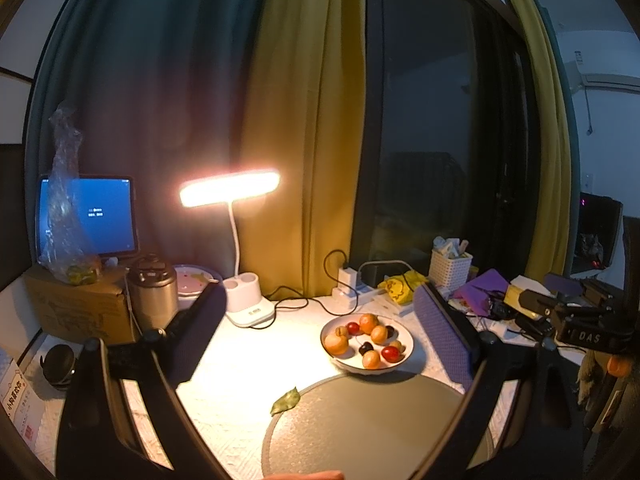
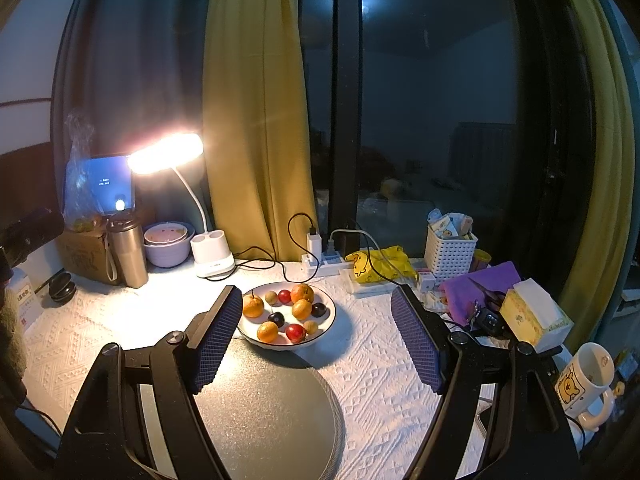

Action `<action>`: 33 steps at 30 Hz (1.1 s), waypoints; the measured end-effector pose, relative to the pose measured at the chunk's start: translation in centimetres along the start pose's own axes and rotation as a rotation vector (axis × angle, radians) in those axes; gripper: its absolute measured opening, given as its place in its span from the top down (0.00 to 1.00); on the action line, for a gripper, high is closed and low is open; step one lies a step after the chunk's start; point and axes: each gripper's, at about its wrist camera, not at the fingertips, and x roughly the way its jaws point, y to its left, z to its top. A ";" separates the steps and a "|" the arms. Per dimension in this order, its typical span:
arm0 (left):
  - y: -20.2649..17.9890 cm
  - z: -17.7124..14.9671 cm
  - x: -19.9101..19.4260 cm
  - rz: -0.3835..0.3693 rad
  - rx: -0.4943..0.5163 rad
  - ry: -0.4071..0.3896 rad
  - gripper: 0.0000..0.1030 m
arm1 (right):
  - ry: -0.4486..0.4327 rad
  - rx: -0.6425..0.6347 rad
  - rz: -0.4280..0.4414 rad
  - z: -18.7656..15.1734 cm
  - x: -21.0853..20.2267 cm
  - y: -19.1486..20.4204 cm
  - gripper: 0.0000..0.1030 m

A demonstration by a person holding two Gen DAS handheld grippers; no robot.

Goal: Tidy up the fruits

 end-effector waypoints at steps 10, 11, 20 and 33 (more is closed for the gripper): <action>-0.2 0.0 0.2 -0.003 0.000 0.000 0.07 | 0.000 0.000 -0.001 0.0 0.1 0.1 0.23; -0.2 0.0 0.2 -0.003 -0.001 0.001 0.07 | 0.000 0.000 -0.001 0.0 0.1 0.1 0.23; -0.1 0.1 0.3 -0.003 -0.001 0.000 0.07 | 0.000 0.000 -0.001 0.1 0.1 0.1 0.23; -0.1 0.1 0.3 -0.002 -0.002 0.001 0.07 | 0.001 0.000 -0.001 0.1 0.2 0.1 0.23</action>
